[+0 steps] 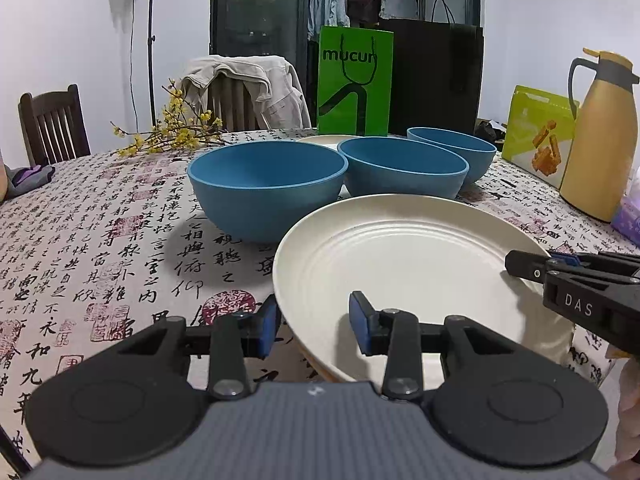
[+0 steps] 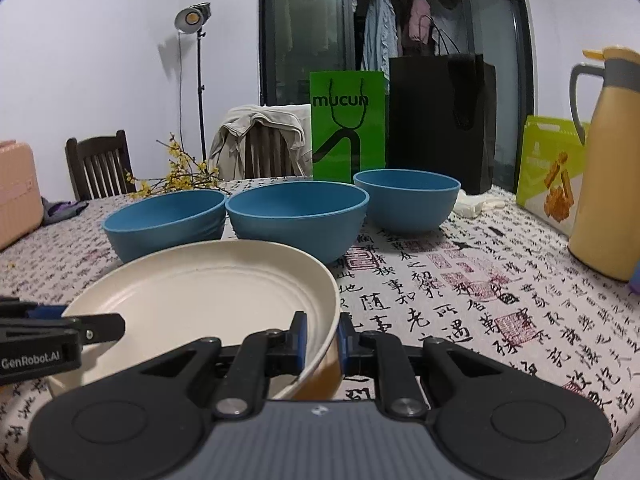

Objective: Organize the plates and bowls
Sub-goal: 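Lower the held cream plate onto the other cream plate with both grippers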

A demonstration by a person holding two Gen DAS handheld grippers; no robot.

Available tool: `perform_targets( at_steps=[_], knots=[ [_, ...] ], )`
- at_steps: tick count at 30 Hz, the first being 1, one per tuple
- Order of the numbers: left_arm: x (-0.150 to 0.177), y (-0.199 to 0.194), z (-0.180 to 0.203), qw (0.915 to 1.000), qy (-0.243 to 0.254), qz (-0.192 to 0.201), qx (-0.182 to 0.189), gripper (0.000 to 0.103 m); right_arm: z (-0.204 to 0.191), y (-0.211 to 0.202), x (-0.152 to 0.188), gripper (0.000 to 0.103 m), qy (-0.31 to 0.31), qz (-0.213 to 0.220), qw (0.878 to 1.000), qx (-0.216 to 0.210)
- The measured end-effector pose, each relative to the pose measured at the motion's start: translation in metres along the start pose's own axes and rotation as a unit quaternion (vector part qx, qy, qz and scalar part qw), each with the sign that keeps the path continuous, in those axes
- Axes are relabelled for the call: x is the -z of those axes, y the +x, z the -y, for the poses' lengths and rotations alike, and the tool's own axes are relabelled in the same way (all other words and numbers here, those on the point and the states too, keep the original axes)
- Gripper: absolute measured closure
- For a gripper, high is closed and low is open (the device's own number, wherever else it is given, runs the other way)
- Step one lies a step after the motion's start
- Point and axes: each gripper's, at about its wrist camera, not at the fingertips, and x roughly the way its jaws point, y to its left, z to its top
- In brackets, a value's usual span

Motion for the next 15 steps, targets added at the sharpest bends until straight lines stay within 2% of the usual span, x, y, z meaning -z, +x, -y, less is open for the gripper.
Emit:
perform_targets(
  at_steps=[9, 15],
  knots=[
    [0.002, 0.001, 0.0028, 0.9999, 0.012, 0.003, -0.007, 0.065, 0.0002, 0.0014, 0.0016, 0.088, -0.007, -0.003, 1.0, -0.002],
    [0.0027, 0.0022, 0.0051, 0.9998, 0.016, 0.002, -0.007, 0.065, -0.0038, -0.0014, 0.0007, 0.087, -0.024, 0.005, 1.0, 0.013]
  ],
)
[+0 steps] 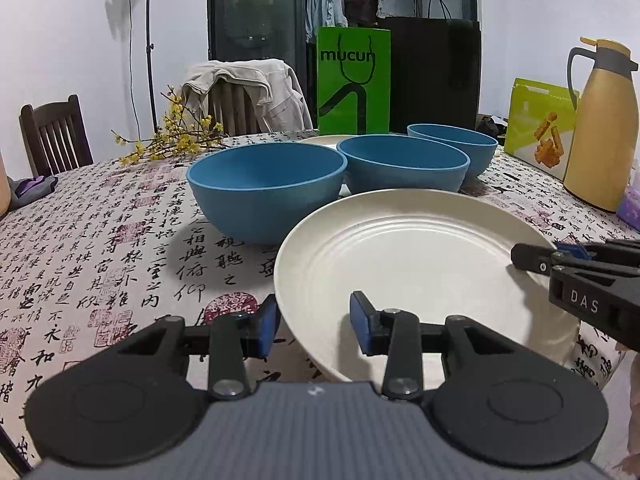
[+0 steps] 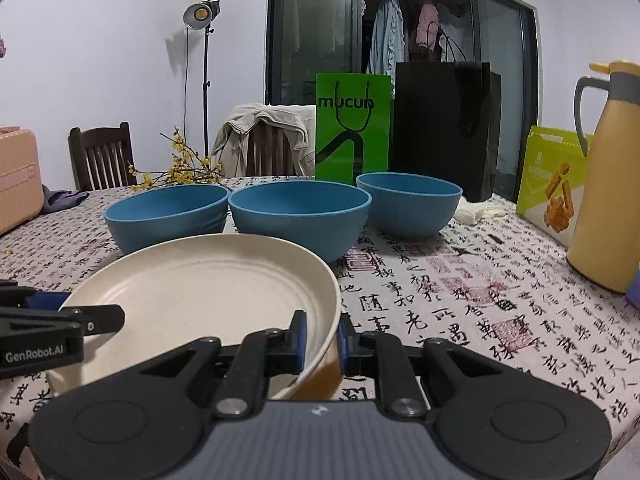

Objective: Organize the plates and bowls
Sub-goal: 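Lower the held cream plate onto the other cream plate with both grippers, then open both grippers to release the cream plate rim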

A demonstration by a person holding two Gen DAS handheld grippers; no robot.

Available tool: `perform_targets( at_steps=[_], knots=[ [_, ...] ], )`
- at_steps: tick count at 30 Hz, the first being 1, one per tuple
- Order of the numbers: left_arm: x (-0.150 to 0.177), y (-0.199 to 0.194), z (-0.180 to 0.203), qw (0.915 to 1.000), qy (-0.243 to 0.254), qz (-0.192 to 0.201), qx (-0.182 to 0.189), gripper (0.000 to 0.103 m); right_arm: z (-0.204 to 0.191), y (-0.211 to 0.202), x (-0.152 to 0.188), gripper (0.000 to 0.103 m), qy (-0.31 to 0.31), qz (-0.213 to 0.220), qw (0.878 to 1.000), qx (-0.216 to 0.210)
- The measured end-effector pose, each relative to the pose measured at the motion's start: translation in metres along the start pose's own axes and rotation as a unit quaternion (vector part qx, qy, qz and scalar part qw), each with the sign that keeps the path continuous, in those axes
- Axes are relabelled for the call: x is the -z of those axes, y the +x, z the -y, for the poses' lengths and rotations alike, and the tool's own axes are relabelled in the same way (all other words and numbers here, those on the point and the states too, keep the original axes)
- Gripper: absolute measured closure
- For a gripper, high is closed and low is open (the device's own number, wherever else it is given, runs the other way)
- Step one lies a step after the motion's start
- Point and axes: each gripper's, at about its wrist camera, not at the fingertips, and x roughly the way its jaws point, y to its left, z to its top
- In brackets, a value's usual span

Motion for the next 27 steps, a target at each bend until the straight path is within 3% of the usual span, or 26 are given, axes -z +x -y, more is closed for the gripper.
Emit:
perform_targets(
  at_steps=[11, 15, 17, 19, 23, 25, 26, 27],
  knots=[
    [0.002, 0.002, 0.004, 1.0, 0.006, -0.001, -0.001, 0.061, 0.001, 0.006, 0.003, 0.085, -0.021, -0.014, 1.0, 0.014],
    [0.001, 0.002, 0.002, 1.0, -0.003, -0.002, 0.006, 0.055, 0.004, 0.007, 0.004, 0.085, -0.016, -0.016, 1.0, 0.01],
    [0.0, 0.002, -0.001, 0.9999, -0.01, -0.001, 0.006, 0.046, 0.007, 0.007, 0.003, 0.075, -0.006, -0.016, 1.0, 0.004],
    [-0.001, 0.0, -0.004, 0.9998, -0.017, 0.004, 0.007, 0.039, 0.011, 0.006, 0.002, 0.056, 0.004, -0.011, 1.0, -0.001],
    [-0.005, -0.007, -0.011, 0.9992, -0.033, 0.023, 0.007, 0.02, 0.021, 0.003, -0.001, 0.035, 0.031, -0.003, 0.999, -0.02],
    [-0.007, -0.01, -0.016, 0.9982, -0.048, 0.034, 0.009, 0.009, 0.027, 0.002, -0.002, 0.017, 0.047, 0.006, 0.998, -0.03],
    [-0.008, -0.011, -0.019, 0.9975, -0.058, 0.04, 0.01, 0.0, 0.029, 0.001, -0.003, 0.013, 0.055, 0.011, 0.998, -0.034],
    [-0.009, -0.013, -0.023, 0.9964, -0.069, 0.048, 0.01, 0.0, 0.032, 0.002, -0.003, 0.006, 0.063, 0.015, 0.997, -0.037]
  ],
)
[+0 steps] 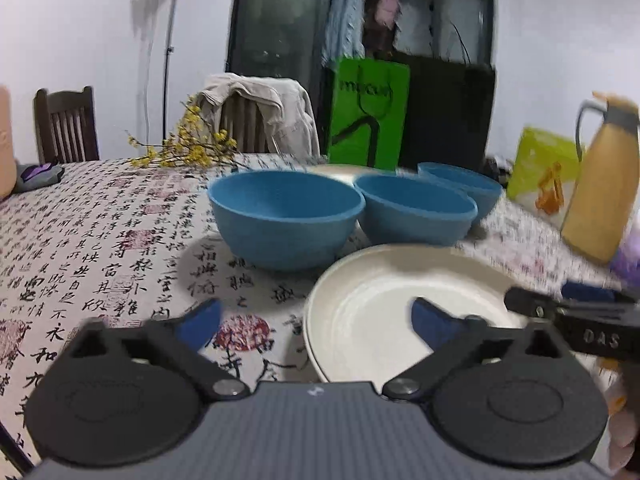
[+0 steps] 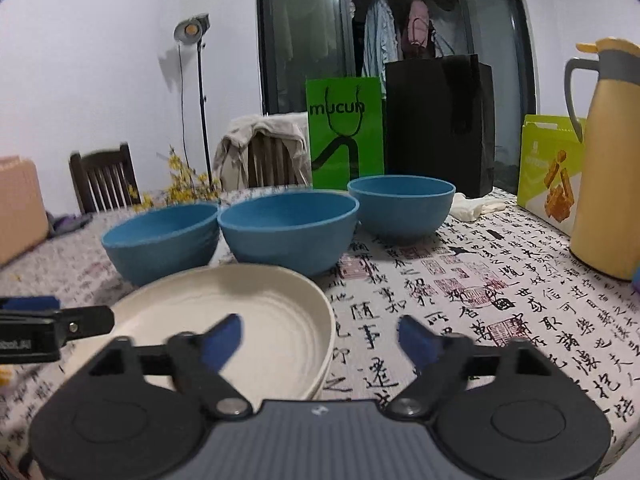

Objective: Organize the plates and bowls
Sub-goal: 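Open both grippers to release the cream plate rim, then withdraw both grippers from the stacked plates toward the blue bowls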

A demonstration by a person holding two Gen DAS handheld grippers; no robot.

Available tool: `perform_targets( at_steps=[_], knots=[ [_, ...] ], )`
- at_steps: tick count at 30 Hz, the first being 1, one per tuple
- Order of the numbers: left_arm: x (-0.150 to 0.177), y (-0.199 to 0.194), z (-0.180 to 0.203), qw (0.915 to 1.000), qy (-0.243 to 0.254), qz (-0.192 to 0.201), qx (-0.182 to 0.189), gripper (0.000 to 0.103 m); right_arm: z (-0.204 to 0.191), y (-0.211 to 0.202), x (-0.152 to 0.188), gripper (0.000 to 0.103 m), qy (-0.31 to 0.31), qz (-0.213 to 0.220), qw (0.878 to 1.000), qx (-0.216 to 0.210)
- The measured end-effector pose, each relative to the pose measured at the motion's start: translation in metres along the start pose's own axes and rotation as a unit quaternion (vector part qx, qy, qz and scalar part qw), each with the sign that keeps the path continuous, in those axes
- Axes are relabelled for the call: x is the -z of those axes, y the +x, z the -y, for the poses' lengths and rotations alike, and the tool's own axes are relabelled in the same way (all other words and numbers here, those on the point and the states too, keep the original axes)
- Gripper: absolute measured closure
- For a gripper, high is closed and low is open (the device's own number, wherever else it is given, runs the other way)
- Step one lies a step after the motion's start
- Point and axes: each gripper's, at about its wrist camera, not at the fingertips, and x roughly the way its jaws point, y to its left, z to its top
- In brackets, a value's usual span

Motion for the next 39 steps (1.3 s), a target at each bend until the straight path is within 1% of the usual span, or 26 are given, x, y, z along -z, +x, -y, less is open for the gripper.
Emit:
perform_targets(
  at_steps=[1, 4, 10, 17, 22, 30, 34, 39],
  knots=[
    [-0.001, -0.001, -0.003, 0.9999, -0.011, 0.006, 0.001, 0.0, 0.002, 0.0, -0.001, 0.0, 0.008, 0.002, 1.0, -0.002],
    [-0.005, -0.003, -0.01, 0.9995, -0.027, 0.016, -0.001, 0.0, 0.008, 0.001, -0.003, 0.0, 0.024, 0.01, 1.0, -0.003],
    [-0.01, -0.003, -0.019, 0.9987, -0.028, 0.038, -0.019, 0.0, 0.013, 0.005, -0.006, 0.0, 0.035, 0.03, 0.999, 0.012],
    [-0.01, 0.003, -0.031, 0.9969, -0.036, 0.05, -0.049, 0.0, 0.02, 0.016, -0.007, 0.0, 0.046, 0.044, 0.997, 0.033],
    [-0.009, 0.007, -0.04, 0.9957, -0.045, 0.057, -0.058, 0.0, 0.023, 0.025, -0.005, 0.0, 0.05, 0.049, 0.997, 0.045],
    [-0.007, 0.012, -0.044, 0.9955, -0.053, 0.059, -0.052, 0.0, 0.028, 0.028, -0.006, 0.0, 0.062, 0.064, 0.995, 0.042],
    [-0.005, 0.012, -0.045, 0.9951, -0.061, 0.061, -0.048, 0.0, 0.027, 0.032, -0.007, 0.0, 0.06, 0.06, 0.996, 0.037],
    [-0.004, 0.011, -0.046, 0.9944, -0.069, 0.065, -0.047, 0.0, 0.024, 0.031, -0.005, 0.0, 0.052, 0.067, 0.996, 0.028]
  ],
)
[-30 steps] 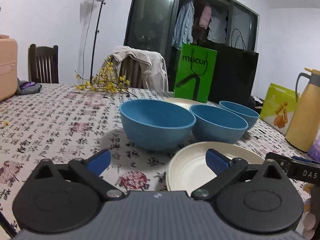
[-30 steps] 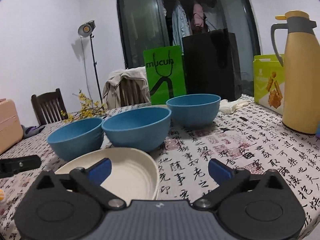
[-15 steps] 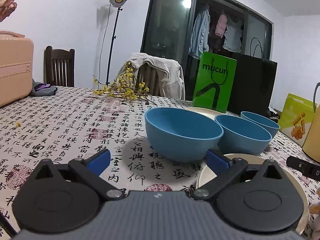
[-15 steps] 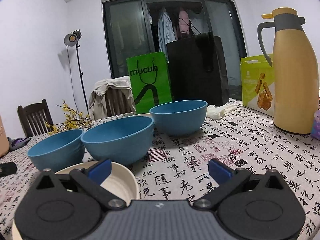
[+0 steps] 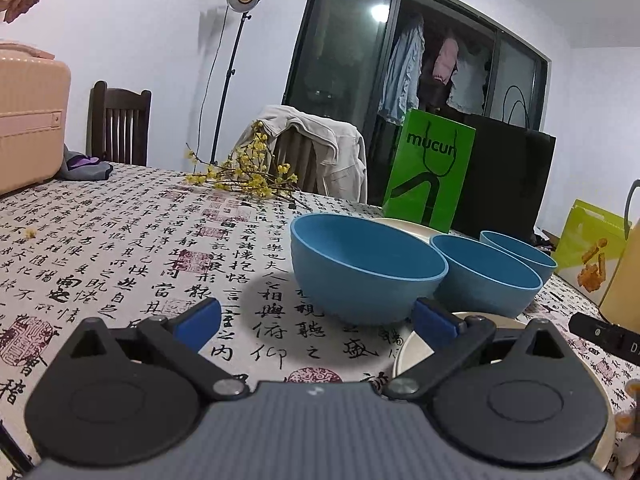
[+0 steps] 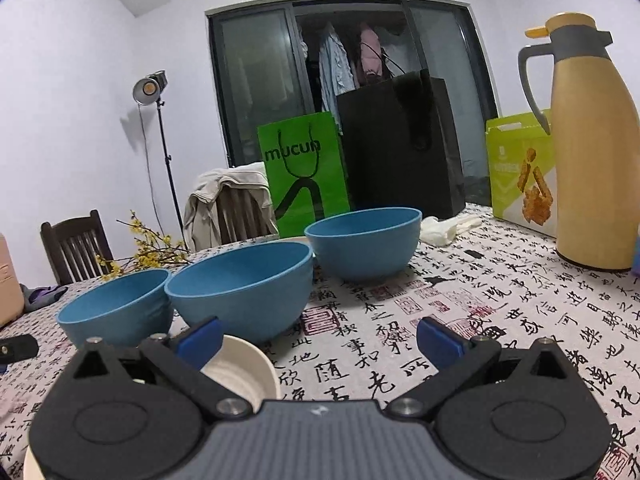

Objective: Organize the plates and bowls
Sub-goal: 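Withdraw both grippers from the stacked plates toward the blue bowls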

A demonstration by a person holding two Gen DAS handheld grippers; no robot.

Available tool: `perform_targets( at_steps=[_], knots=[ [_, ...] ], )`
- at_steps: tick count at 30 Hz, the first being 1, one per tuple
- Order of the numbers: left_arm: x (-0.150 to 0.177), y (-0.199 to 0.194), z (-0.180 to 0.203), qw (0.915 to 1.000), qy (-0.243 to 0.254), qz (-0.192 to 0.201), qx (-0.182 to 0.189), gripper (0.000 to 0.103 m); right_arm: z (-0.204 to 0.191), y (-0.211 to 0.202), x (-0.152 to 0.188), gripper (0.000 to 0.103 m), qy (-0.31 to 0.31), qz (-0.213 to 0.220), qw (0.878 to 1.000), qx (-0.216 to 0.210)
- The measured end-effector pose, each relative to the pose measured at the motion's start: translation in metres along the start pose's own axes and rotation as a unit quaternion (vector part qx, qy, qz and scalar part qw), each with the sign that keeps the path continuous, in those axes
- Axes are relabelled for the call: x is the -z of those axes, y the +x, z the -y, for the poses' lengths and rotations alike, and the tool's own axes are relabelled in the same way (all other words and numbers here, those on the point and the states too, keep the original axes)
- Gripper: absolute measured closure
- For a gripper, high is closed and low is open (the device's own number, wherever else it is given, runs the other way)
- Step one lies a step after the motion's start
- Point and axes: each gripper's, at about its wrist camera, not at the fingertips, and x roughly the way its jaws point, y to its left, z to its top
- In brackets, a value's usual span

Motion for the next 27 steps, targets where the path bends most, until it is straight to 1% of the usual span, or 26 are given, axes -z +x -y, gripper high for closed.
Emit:
perform_targets(
  at_steps=[7, 19, 23, 27],
  knots=[
    [0.0, 0.001, 0.001, 1.0, 0.0, -0.002, -0.004, 0.0, 0.003, 0.0, 0.001, 0.0, 0.009, 0.001, 1.0, -0.006],
    [0.0, 0.003, 0.001, 0.9999, -0.001, -0.006, -0.009, 0.0, 0.0, -0.002, 0.001, 0.0, 0.003, 0.005, 1.0, 0.005],
    [0.001, 0.003, 0.001, 1.0, 0.001, -0.005, -0.007, 0.0, -0.002, -0.005, 0.003, 0.0, -0.006, 0.013, 1.0, -0.004],
    [0.002, 0.002, 0.002, 1.0, 0.004, -0.003, -0.007, 0.0, -0.008, -0.005, 0.004, 0.0, -0.028, 0.015, 1.0, -0.001]
  ],
)
